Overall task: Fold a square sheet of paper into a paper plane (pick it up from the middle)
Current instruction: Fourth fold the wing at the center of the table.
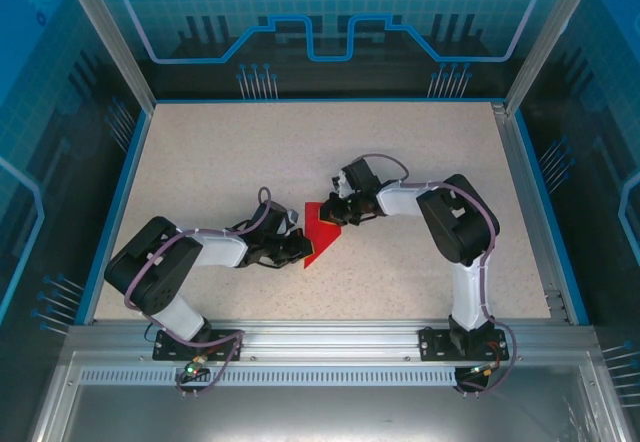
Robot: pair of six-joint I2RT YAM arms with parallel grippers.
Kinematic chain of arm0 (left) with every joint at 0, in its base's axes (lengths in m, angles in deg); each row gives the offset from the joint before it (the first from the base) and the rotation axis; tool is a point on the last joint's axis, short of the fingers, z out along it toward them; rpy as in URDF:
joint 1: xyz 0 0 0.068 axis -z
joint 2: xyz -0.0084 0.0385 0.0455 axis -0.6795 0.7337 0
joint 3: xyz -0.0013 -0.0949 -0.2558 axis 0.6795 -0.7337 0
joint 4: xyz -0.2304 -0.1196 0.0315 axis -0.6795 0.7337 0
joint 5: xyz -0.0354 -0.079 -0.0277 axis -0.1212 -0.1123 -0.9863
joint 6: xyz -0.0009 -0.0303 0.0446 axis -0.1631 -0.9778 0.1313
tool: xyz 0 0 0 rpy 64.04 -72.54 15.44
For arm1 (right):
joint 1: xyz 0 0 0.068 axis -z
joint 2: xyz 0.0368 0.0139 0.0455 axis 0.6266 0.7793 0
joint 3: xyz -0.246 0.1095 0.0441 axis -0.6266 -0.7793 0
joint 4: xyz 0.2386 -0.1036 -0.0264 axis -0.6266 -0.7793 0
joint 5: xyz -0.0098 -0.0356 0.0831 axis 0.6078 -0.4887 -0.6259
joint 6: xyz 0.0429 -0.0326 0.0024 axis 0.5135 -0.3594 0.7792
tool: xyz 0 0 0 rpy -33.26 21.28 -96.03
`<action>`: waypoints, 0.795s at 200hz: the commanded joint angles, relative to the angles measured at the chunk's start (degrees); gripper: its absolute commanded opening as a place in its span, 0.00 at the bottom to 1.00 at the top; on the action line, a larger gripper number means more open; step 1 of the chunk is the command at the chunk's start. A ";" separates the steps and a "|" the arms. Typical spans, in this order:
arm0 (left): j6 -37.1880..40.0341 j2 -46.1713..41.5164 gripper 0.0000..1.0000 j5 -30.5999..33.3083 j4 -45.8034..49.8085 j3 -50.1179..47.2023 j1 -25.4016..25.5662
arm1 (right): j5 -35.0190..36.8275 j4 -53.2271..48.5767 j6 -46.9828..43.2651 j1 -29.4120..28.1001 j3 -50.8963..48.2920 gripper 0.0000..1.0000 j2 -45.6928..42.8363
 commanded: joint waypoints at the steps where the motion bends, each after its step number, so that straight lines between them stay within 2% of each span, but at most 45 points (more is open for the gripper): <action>1: 2.44 3.20 0.00 3.65 13.47 -4.37 -0.50 | 7.76 -1.73 -2.29 3.78 1.92 0.09 2.95; 79: 3.31 3.20 0.00 3.53 14.15 -4.48 -0.46 | 6.87 -4.94 -3.19 8.17 8.15 0.10 6.67; 159: 3.92 3.20 0.00 3.48 14.42 -4.24 -0.57 | 6.73 -10.23 -5.98 8.79 13.01 0.13 2.35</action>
